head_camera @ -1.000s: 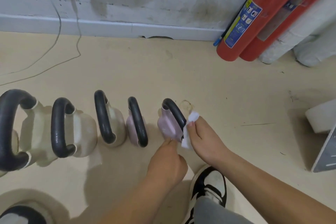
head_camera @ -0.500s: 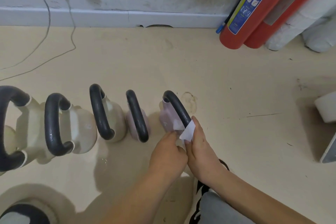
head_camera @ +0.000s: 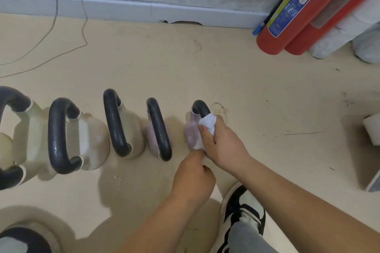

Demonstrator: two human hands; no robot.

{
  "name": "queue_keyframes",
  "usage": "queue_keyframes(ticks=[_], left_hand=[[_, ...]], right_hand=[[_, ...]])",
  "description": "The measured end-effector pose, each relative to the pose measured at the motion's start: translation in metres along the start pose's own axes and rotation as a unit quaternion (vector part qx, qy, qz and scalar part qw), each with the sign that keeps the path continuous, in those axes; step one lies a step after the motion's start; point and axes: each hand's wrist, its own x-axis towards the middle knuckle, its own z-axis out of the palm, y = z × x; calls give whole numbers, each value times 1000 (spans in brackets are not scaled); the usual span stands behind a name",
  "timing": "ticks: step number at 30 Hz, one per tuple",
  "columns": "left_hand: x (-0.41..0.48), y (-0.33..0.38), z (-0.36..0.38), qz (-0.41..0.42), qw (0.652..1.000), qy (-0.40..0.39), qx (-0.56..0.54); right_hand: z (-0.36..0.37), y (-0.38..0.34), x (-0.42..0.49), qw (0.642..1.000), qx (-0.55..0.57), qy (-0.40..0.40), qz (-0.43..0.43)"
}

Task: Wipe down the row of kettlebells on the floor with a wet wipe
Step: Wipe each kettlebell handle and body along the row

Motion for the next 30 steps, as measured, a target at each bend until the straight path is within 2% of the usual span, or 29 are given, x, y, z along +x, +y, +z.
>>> queue_keyframes(ticks=[4, 8, 12, 18, 21, 23, 25, 27, 30], left_hand=[[-2, 2, -5, 6, 1000, 3, 9], [-9, -3, -9, 23, 999, 4, 28], [-11, -11, -9, 28, 999, -2, 38], [-9, -15, -9, 31, 998, 0, 47], [-4, -15, -10, 29, 998, 7, 49], [-2, -11, -10, 35, 999, 5, 36], [-2, -7, -12, 41, 999, 6, 34], [-2, -4, -13, 45, 998, 13, 40], [-1, 1, -14, 49, 997, 22, 49]], right_hand=[[17, 18, -27, 997, -9, 65, -39], [27, 33, -37, 996, -18, 77, -37], [28, 35, -44, 999, 3, 38, -17], [19, 57, -59, 997, -38, -31, 62], [10, 51, -65, 993, 42, 41, 98], [0, 42, -55, 965, 127, 148, 175], [-17, 32, -39, 939, 203, 193, 199], [-33, 17, -24, 937, 265, 147, 175], [-31, -7, -15, 957, 269, 9, 108]])
